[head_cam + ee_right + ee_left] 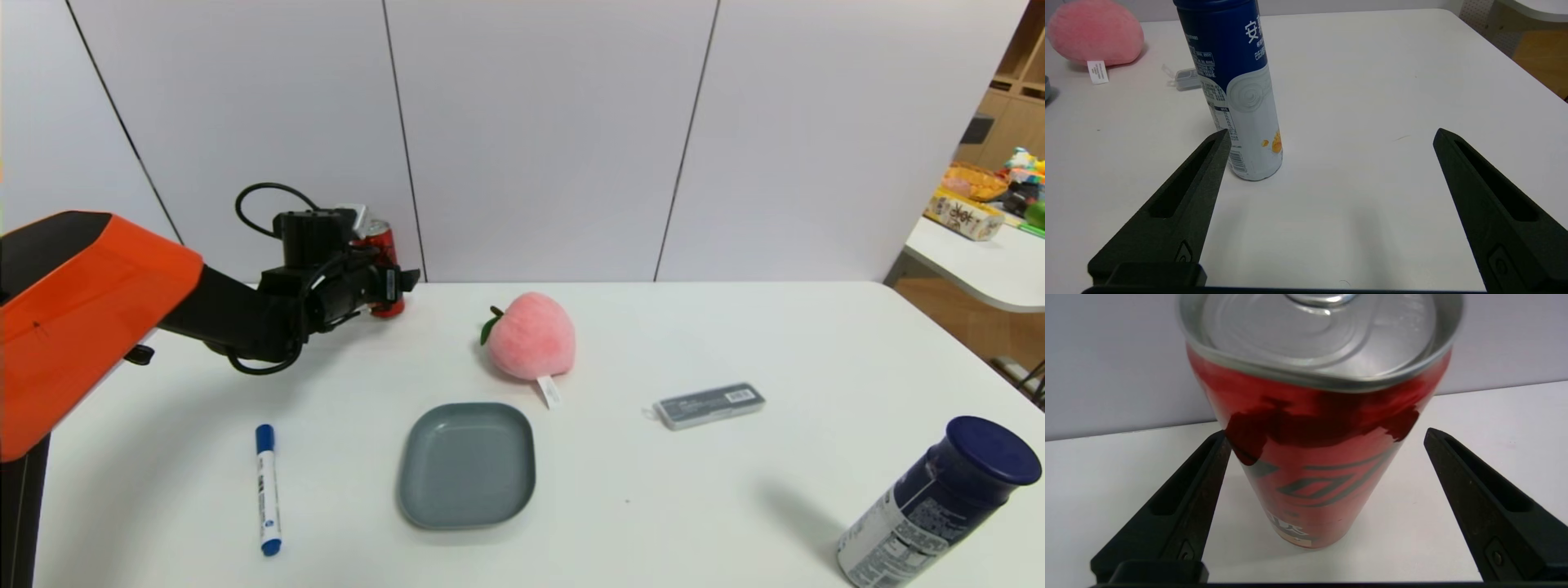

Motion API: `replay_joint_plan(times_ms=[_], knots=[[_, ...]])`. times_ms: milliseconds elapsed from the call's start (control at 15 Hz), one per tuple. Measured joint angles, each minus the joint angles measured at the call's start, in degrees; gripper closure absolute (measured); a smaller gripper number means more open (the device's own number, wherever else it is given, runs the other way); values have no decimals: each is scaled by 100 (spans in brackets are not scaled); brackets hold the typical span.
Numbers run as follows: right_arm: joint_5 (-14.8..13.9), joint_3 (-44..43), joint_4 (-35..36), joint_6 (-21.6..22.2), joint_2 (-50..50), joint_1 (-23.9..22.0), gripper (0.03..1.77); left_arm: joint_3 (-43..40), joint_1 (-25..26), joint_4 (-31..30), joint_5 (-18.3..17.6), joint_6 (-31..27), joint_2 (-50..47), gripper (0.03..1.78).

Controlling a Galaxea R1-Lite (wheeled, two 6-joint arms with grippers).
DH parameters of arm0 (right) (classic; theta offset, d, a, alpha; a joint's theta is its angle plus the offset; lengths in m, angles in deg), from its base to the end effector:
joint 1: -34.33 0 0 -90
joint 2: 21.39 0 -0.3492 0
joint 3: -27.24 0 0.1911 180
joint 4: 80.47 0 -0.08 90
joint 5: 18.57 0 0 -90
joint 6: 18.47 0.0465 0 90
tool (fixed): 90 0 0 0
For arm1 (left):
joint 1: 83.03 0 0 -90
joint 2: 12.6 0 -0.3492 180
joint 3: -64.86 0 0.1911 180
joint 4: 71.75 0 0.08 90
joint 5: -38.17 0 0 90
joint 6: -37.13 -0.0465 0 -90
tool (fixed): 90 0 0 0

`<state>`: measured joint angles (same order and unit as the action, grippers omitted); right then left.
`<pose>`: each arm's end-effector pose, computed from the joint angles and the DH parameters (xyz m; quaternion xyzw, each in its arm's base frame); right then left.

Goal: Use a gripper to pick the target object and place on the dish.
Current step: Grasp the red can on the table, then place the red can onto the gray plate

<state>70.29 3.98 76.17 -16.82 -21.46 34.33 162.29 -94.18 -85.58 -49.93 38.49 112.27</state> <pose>-0.0472 -0.0009 0.0752 0.0144 0.0001 -0.0100 0.9998 0.4832 -0.0937 0.1687 0.0017 0.1187 -0.0787 0.9898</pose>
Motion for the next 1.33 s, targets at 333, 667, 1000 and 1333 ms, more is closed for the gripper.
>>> replay_joint_plan(times_ms=[333, 667, 1000, 1333], knots=[[2, 0, 0, 2, 0, 0, 9, -16, 2, 16, 10, 113, 16, 77], [0, 0, 0, 0, 0, 0, 9, -18, 0, -9, 7, 116, 16, 86], [0, 0, 0, 2, 0, 0, 9, -18, 2, -90, 16, 91, -98, 87], [0, 0, 0, 0, 0, 0, 9, -33, 2, -88, 21, 39, -627, 87]])
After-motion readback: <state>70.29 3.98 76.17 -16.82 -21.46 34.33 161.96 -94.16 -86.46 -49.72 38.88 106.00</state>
